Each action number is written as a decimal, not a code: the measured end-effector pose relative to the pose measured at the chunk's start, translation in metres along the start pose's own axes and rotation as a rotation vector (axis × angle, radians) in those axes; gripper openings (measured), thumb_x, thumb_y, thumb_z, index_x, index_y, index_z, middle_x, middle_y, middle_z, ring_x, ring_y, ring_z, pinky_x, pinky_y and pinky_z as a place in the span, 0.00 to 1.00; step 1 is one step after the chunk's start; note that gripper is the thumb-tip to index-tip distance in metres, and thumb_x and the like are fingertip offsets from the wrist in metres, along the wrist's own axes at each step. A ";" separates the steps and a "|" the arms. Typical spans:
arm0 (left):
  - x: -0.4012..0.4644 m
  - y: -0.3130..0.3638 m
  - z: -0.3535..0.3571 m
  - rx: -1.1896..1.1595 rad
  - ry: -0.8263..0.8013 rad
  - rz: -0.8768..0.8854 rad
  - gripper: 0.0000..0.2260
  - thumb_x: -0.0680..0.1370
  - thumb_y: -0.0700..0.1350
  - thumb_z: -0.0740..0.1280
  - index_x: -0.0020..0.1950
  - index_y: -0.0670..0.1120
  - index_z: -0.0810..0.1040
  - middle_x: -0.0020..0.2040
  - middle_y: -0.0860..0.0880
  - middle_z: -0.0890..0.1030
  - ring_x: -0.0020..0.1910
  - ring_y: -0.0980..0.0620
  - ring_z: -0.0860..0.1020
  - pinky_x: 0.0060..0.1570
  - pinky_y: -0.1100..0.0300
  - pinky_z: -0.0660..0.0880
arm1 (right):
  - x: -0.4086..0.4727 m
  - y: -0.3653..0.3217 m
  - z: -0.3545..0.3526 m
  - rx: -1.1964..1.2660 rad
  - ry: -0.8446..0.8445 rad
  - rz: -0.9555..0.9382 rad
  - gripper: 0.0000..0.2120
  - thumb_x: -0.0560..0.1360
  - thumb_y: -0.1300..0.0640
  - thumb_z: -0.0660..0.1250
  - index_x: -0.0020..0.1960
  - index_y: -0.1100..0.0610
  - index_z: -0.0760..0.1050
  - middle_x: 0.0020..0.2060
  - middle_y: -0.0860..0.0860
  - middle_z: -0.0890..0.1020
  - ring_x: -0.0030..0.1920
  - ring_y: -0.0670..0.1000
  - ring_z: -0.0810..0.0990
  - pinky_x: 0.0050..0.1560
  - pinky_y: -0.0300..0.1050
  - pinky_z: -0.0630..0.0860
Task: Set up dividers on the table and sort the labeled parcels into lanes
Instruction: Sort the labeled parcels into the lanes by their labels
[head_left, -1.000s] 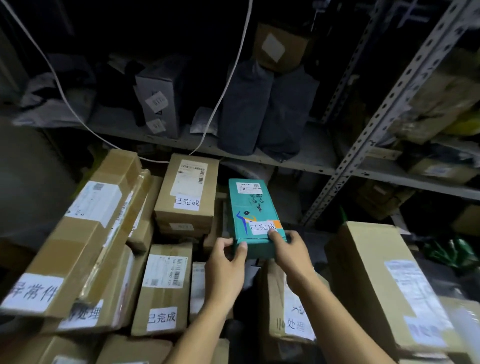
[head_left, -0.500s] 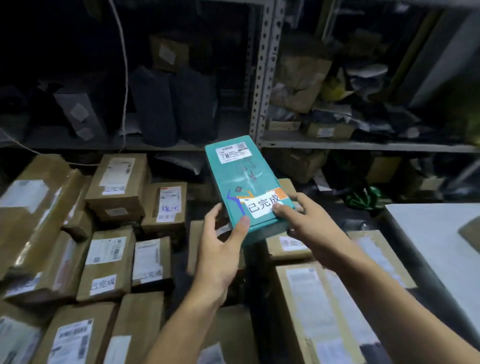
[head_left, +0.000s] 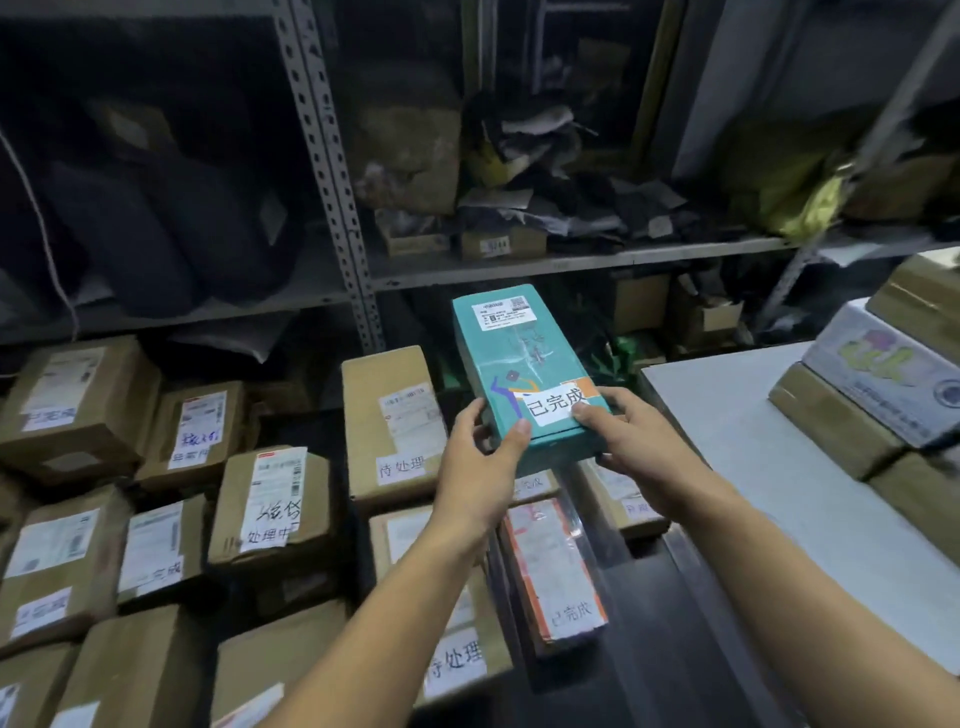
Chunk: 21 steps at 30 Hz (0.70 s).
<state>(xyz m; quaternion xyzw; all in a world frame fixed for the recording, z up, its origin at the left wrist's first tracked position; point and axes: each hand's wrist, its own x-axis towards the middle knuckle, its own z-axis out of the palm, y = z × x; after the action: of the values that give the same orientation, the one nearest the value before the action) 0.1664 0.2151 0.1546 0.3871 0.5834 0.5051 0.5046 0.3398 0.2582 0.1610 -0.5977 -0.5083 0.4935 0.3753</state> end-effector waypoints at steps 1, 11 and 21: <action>0.006 -0.007 0.010 0.033 0.000 -0.026 0.25 0.76 0.53 0.70 0.72 0.58 0.66 0.64 0.54 0.76 0.61 0.52 0.76 0.59 0.46 0.77 | 0.007 0.011 -0.004 -0.016 0.006 0.014 0.17 0.76 0.45 0.68 0.62 0.47 0.73 0.54 0.47 0.81 0.54 0.47 0.80 0.49 0.46 0.80; 0.044 -0.108 0.059 0.322 0.055 -0.364 0.24 0.79 0.45 0.67 0.73 0.47 0.65 0.67 0.47 0.75 0.62 0.48 0.76 0.62 0.48 0.75 | 0.044 0.123 -0.006 -0.230 -0.087 0.211 0.17 0.79 0.49 0.65 0.66 0.51 0.71 0.49 0.45 0.78 0.47 0.41 0.77 0.37 0.36 0.71; 0.054 -0.159 0.068 0.434 0.121 -0.499 0.20 0.78 0.40 0.67 0.68 0.51 0.67 0.59 0.48 0.79 0.54 0.48 0.79 0.52 0.48 0.80 | 0.058 0.172 0.006 -0.361 -0.184 0.274 0.20 0.78 0.55 0.67 0.68 0.56 0.68 0.63 0.53 0.79 0.50 0.47 0.76 0.35 0.31 0.69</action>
<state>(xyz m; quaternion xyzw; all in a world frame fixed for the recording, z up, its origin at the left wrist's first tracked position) 0.2316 0.2503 -0.0106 0.3000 0.7830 0.2522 0.4830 0.3743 0.2798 -0.0160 -0.6709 -0.5343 0.4935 0.1442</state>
